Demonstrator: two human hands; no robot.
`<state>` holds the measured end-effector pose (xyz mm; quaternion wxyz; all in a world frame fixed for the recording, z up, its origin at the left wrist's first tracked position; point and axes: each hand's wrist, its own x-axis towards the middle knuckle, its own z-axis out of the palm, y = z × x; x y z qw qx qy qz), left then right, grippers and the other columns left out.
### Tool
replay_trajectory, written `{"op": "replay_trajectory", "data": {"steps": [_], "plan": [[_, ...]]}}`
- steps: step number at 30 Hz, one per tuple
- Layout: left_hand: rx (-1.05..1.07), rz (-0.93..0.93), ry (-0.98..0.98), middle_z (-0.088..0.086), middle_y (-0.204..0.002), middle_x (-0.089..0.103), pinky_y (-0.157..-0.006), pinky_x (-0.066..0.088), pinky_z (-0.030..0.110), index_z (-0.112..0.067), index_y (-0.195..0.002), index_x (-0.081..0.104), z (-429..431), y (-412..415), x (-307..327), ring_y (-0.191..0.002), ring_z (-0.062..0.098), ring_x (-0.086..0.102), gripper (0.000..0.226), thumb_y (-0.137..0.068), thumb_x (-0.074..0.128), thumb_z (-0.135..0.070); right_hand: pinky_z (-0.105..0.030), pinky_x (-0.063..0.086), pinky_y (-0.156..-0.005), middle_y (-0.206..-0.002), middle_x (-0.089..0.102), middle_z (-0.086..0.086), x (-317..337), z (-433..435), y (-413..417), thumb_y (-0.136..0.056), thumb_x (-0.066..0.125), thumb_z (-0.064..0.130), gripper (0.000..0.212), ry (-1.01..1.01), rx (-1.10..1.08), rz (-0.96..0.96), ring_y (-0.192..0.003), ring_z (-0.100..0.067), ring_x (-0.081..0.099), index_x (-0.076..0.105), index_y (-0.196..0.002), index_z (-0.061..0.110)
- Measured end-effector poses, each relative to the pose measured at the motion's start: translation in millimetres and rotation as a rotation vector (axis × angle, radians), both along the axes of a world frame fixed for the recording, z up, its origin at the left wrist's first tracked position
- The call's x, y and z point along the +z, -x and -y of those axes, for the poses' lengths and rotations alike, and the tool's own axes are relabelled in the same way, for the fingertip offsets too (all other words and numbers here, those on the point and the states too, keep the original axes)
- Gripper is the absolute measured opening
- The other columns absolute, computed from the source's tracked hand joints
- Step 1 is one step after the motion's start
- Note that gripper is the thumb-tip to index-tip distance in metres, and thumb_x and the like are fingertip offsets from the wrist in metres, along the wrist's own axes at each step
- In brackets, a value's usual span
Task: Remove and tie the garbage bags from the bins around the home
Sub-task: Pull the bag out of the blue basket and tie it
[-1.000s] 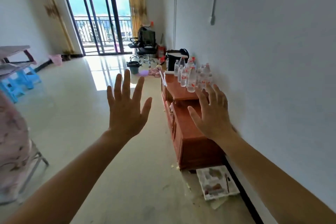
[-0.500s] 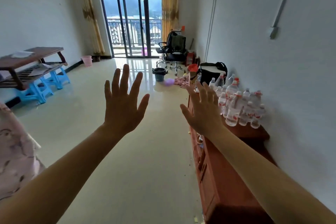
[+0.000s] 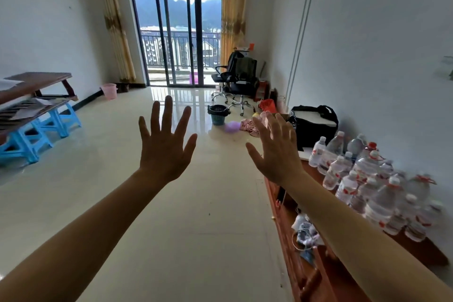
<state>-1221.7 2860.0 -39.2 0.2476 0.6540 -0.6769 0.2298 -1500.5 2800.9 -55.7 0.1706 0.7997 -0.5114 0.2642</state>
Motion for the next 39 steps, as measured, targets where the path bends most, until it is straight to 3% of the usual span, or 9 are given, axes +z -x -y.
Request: {"op": "replay_trajectory", "data": {"steps": [11, 16, 20, 30, 39], "plan": [[-0.044, 0.028, -0.051, 0.013, -0.169, -0.005, -0.116, 0.013, 0.068, -0.026, -0.161, 0.014, 325.3, -51.5, -49.1, -0.155, 0.037, -0.003, 0.070, -0.099, 0.025, -0.058, -0.054, 0.009, -0.119, -0.162, 0.017, -0.011, -50.8, 309.0, -56.1, -0.096, 0.039, 0.059, 0.069, -0.039, -0.047, 0.022, -0.150, -0.036, 0.014, 0.021, -0.154, 0.027], [-0.063, 0.021, -0.092, 0.012, -0.169, -0.006, -0.117, 0.013, 0.069, -0.027, -0.161, 0.012, 491.2, -67.5, -36.9, -0.155, 0.036, -0.004, 0.070, -0.100, 0.026, -0.057, -0.058, 0.012, -0.120, -0.165, 0.012, -0.009, -48.0, 475.4, -79.2, -0.096, 0.034, 0.060, 0.069, -0.109, -0.041, 0.046, -0.151, -0.036, 0.011, 0.018, -0.156, 0.030], [-0.052, 0.028, -0.067, 0.012, -0.169, -0.005, -0.116, 0.011, 0.067, -0.027, -0.161, 0.013, 599.1, -98.7, -23.9, -0.155, 0.036, -0.004, 0.070, -0.100, 0.030, -0.056, -0.059, 0.016, -0.119, -0.162, 0.019, -0.012, -33.5, 597.2, -114.3, -0.096, 0.037, 0.058, 0.067, -0.130, -0.024, 0.047, -0.149, -0.037, 0.017, 0.023, -0.154, 0.027], [-0.018, -0.048, -0.058, 0.012, -0.169, -0.008, -0.117, 0.012, 0.068, -0.027, -0.161, 0.010, 878.8, -212.6, -68.1, -0.155, 0.035, -0.005, 0.071, -0.099, 0.027, -0.057, -0.060, 0.021, -0.115, -0.158, 0.027, -0.014, -67.2, 889.6, -229.1, -0.095, 0.036, 0.059, 0.068, -0.109, 0.010, -0.005, -0.145, -0.039, 0.023, 0.028, -0.153, 0.025], [-0.045, -0.078, -0.172, 0.012, -0.169, -0.007, -0.116, 0.014, 0.069, -0.027, -0.161, 0.011, 1151.7, -294.5, -51.2, -0.155, 0.037, -0.003, 0.071, -0.099, 0.022, -0.059, -0.060, 0.023, -0.114, -0.157, 0.028, -0.015, -57.6, 1139.7, -301.3, -0.095, 0.042, 0.057, 0.067, -0.135, -0.070, -0.028, -0.143, -0.040, 0.028, 0.029, -0.152, 0.024]]}}
